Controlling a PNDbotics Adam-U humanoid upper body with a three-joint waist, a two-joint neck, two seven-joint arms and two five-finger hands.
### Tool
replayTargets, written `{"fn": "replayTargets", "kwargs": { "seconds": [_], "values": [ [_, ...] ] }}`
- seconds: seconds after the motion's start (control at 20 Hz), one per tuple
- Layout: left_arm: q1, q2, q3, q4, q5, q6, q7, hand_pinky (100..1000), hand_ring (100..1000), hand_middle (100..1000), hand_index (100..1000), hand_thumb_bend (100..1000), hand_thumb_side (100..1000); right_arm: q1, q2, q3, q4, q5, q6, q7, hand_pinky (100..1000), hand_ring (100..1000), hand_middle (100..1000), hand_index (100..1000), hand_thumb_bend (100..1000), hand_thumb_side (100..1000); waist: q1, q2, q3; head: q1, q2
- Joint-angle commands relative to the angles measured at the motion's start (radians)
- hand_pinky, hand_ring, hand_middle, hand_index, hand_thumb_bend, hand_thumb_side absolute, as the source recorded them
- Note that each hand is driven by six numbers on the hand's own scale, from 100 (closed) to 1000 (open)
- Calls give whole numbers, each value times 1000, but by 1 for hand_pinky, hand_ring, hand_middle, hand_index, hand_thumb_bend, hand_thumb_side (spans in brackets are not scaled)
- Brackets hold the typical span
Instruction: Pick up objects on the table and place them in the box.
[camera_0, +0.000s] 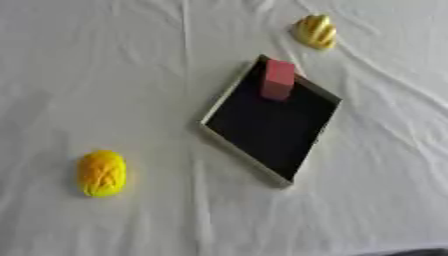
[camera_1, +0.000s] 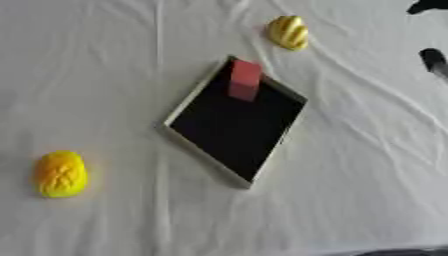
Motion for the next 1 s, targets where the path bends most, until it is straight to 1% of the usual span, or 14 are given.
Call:
{"fn": "replayTargets", "kwargs": {
  "seconds": [0.05,0.25,0.5,0.6,0.7,0.85,1.0],
  "values": [
    [-13,30,0,-19,5,0,-7,770,776,707,903,100,406,-7,-45,4,-21,54,-10,-7,982,1000,870,934,100,306,1,-22,2,-8,-4],
    [-16,30,-2,-19,9,0,-10,769,776,706,903,100,408,-25,-30,31,-23,118,-6,-30,985,1000,867,934,100,298,3,-20,11,-15,-5],
    [-22,25,-8,-19,17,-1,-17,769,776,706,903,100,410,-67,-3,73,-22,208,-4,-57,992,1000,862,935,100,280,3,-17,24,-26,-8],
    [-24,24,-9,-19,20,-1,-20,769,776,706,902,100,413,-87,17,94,-18,294,-6,-84,994,1000,857,936,100,276,3,-15,30,-33,-11],
    [-26,23,-11,-19,23,-1,-22,768,775,705,904,100,418,-104,32,115,-10,348,-9,-112,995,1000,852,941,100,272,2,-14,35,-38,-13],
    [-31,23,-13,-19,27,0,-24,768,775,705,904,100,418,-129,49,135,8,381,-9,-132,998,1000,856,949,100,268,1,-9,43,-44,-16],
    [-34,24,-17,-19,30,-1,-28,768,775,705,904,100,423,-152,62,144,26,391,1,-140,1000,1000,851,949,100,251,-1,-4,50,-50,-19]
  ]
}}
